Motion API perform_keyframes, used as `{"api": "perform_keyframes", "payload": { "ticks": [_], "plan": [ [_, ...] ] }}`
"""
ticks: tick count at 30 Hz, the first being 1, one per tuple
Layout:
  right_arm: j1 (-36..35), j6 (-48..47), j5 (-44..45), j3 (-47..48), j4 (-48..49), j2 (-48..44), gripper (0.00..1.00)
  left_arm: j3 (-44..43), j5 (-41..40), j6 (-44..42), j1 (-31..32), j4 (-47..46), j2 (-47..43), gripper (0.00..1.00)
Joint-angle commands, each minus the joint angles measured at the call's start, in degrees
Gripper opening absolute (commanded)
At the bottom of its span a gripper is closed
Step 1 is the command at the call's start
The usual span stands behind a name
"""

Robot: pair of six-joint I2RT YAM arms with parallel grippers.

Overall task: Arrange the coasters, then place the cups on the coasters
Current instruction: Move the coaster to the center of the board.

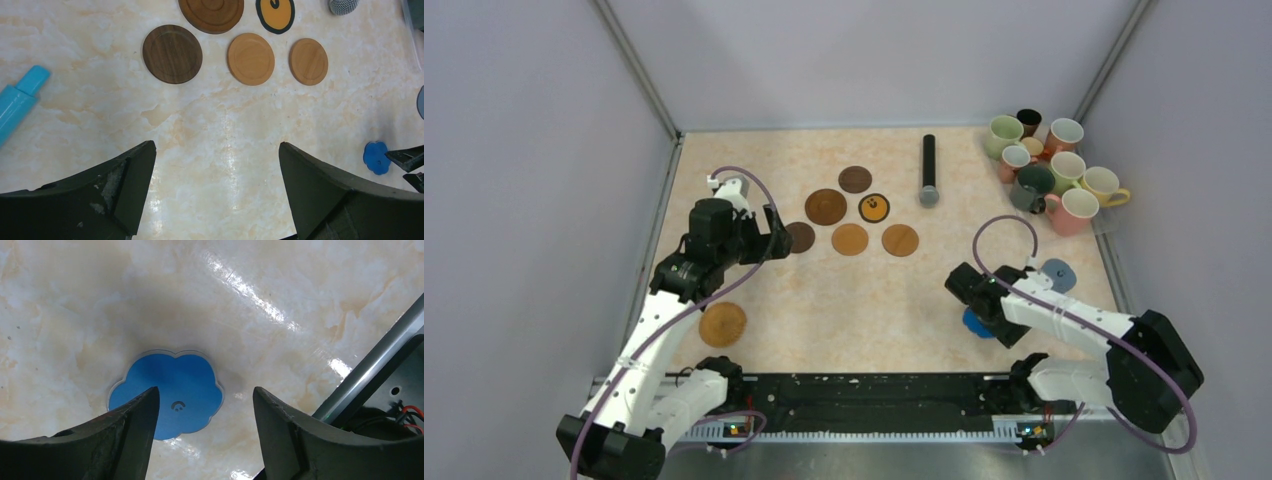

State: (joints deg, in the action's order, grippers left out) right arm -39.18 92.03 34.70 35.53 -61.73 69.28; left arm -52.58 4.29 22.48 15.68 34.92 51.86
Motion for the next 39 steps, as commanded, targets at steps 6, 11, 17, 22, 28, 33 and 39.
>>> {"api": "perform_keyframes", "payload": {
  "ticks": [6, 11, 17, 22, 28, 33, 39],
  "plan": [
    [2.4, -5.2, 0.9, -6.4, 10.9, -11.3, 0.72, 0.2, 1.0, -0.8, 0.0, -1.9, -0.8, 0.99],
    [2.8, -5.7, 0.2, -8.9, 12.1, -14.6, 0.72, 0.3, 0.9, -0.7, 0.0, -2.1, -1.0, 0.99],
    [3.1, -5.2, 0.2, -8.9, 11.9, -12.4, 0.72, 0.3, 1.1, -0.6, 0.0, -2.2, -0.9, 0.99],
    [3.1, -11.0, -0.9, -10.4, 18.6, -12.4, 0.72, 0.3, 1.0, -0.8, 0.0, -2.2, -0.9, 0.99],
    [3.1, -15.6, -2.9, -11.1, 24.2, -14.0, 0.70, 0.2, 0.7, -0.7, 0.0, -2.4, -0.8, 0.99],
    [3.1, -22.1, -5.1, -11.5, 29.7, -14.1, 0.67, 0.2, 0.5, -0.6, 0.0, -2.4, -0.8, 0.99],
    [3.1, -32.1, -12.1, -11.1, 37.2, -11.4, 0.62, 0.0, 0.3, -0.6, 0.0, -2.4, -0.7, 0.99]
  ]
}}
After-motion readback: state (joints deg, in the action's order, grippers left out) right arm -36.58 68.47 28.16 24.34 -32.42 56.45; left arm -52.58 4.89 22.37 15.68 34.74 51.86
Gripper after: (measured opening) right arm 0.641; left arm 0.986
